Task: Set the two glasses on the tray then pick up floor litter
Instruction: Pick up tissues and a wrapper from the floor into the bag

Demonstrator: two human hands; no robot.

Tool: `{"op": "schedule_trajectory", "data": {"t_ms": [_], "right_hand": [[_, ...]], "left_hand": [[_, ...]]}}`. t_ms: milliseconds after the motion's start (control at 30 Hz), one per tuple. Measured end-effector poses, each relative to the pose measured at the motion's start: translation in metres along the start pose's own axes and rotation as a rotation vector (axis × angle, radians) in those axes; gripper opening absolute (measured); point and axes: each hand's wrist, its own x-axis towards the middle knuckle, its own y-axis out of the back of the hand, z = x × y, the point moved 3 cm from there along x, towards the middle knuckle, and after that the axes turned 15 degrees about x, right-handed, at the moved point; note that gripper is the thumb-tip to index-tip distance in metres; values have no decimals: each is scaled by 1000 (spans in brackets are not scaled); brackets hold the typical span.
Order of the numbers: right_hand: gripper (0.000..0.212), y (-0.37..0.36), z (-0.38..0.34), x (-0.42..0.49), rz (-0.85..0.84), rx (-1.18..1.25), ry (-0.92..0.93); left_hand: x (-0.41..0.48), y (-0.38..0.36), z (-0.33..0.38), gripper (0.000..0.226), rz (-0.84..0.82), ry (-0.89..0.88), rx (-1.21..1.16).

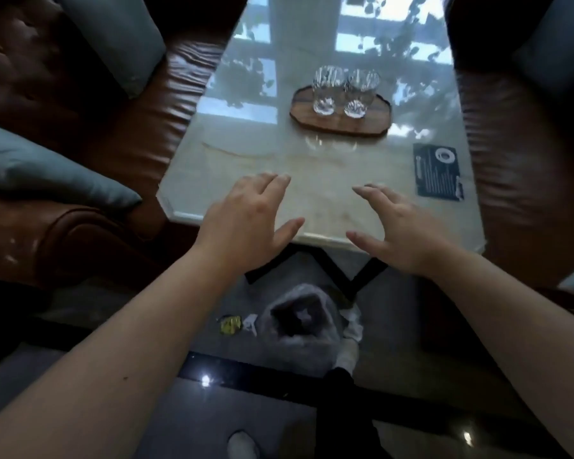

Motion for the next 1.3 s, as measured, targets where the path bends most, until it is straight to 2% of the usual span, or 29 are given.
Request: {"op": "schedule_trajectory", "data": {"t_ms": [200, 467, 667, 867, 1000, 1133, 1300], "right_hand": [[75, -77, -9, -88, 23, -5, -62], [73, -180, 52, -118, -167, 61, -179], [65, -234, 127, -111, -217, 116, -279], [62, -299, 231, -112, -118, 185, -435], [57, -336, 294, -129, 33, 217, -507], [56, -384, 369, -156, 125, 262, -658], [53, -458, 466, -158, 207, 299, -821]], "left_hand": [[-86, -41, 4, 63, -71, -135, 37], [-153, -140, 0, 61, -344, -42, 25], [-154, -213, 29, 57, -434, -28, 35], [-117, -320, 76, 58, -466, -98, -21], [-95, -395, 123, 58, -395, -304, -75], [-84, -468, 182, 57, -359, -501, -68], [-55, -532, 231, 54, -307, -570, -38]]}}
